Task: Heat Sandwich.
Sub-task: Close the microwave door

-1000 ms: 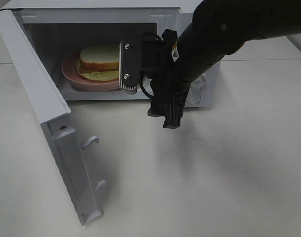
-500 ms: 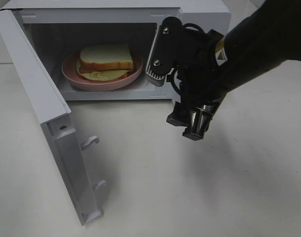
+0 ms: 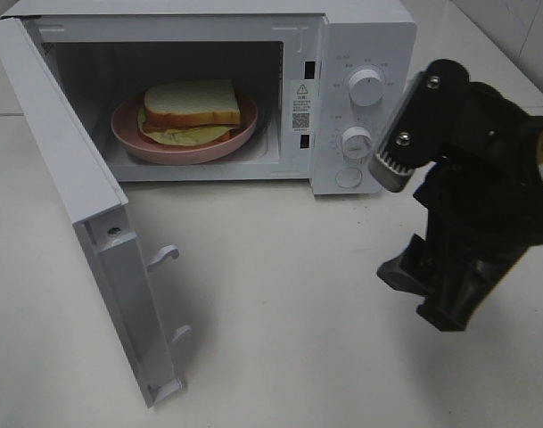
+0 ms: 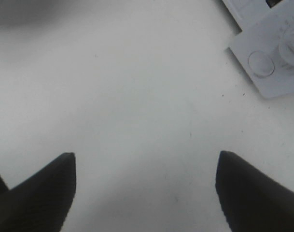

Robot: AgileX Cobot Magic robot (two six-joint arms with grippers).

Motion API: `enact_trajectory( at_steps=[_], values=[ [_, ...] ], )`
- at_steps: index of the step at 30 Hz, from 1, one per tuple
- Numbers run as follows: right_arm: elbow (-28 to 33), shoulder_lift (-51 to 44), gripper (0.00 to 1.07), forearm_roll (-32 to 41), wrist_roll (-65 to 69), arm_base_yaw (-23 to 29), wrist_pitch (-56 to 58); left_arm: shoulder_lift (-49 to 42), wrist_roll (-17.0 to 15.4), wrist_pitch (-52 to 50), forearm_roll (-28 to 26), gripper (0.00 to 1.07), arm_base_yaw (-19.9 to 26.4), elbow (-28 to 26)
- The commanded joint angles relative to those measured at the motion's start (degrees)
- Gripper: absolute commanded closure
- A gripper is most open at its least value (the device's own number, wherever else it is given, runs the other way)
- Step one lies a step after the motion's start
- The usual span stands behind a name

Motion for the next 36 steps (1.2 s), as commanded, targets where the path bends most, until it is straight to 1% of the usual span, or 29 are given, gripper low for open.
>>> enact_trajectory(
  at_steps=[1,4,5,9,11,14,19,22,23,26,27,28,29,31,32,33,36],
  values=[
    [1.8,-3.6,0.31,0.3,2.8,-0.1,2.2,-0.9,-0.5,-0.4,-0.1,0.09,-0.1,0.2],
    [2.5,-8.0,0.31,1.8,6.9,-0.1,9.6,-0.9,-0.5,-0.4,-0.1,0.09,-0.1,0.2],
    [2.5,-8.0,0.31,1.8,6.9,-0.1,9.6,-0.9,-0.5,-0.4,-0.1,0.09,-0.1,0.2],
    [2.5,-14.4,0.31,1.8,11.3,-0.1,19.5,-0.9,-0.5,-0.4,-0.1,0.09,-0.1,0.2],
    [2.5,-15.2,0.31,1.8,11.6,-0.1,20.6,-0.9,-0.5,-0.4,-0.1,0.09,-0.1,0.2],
    [2.5,-19.0,0.31,1.8,12.4,-0.1,25.7,-0.9,-0.5,-0.4,-0.1,0.09,-0.1,0.2],
    [2.5,-21.4,0.31,1.8,14.0,-0.1,29.7,-0.9,-0.5,-0.4,-0.1,0.09,-0.1,0.2],
    [2.5,-25.2,0.31,2.6,16.3,-0.1,34.2,-0.9,-0.5,-0.4,-0.1,0.09,-0.1,0.2],
    [2.5,-28.2,0.31,3.2,16.4,-0.1,36.2,-0.9,-0.5,-0.4,-0.1,0.09,-0.1,0.2],
    [2.5,-30.9,0.31,3.2,16.4,-0.3,37.5,-0.9,-0.5,-0.4,-0.1,0.09,-0.1,0.2],
    [2.5,-32.3,0.31,3.2,16.3,-1.0,38.0,-0.9,-0.5,-0.4,-0.1,0.09,-0.1,0.2],
    [2.5,-34.8,0.31,3.2,16.3,-3.1,38.8,-0.9,-0.5,-0.4,-0.1,0.09,-0.1,0.2],
    [2.5,-34.8,0.31,3.2,16.3,-3.1,38.8,-0.9,-0.5,-0.4,-0.1,0.09,-0.1,0.2],
    [2.5,-37.6,0.31,3.2,16.3,-6.0,39.1,-0.9,-0.5,-0.4,-0.1,0.09,-0.1,0.2],
    [2.5,-40.4,0.31,3.1,16.3,-9.5,39.0,-0.9,-0.5,-0.4,-0.1,0.09,-0.1,0.2],
    [2.5,-40.4,0.31,3.1,16.3,-9.5,39.0,-0.9,-0.5,-0.4,-0.1,0.09,-0.1,0.2],
    [2.6,-43.8,0.31,3.2,16.3,-13.7,38.6,-0.9,-0.5,-0.4,-0.1,0.09,-0.1,0.2]
  ],
)
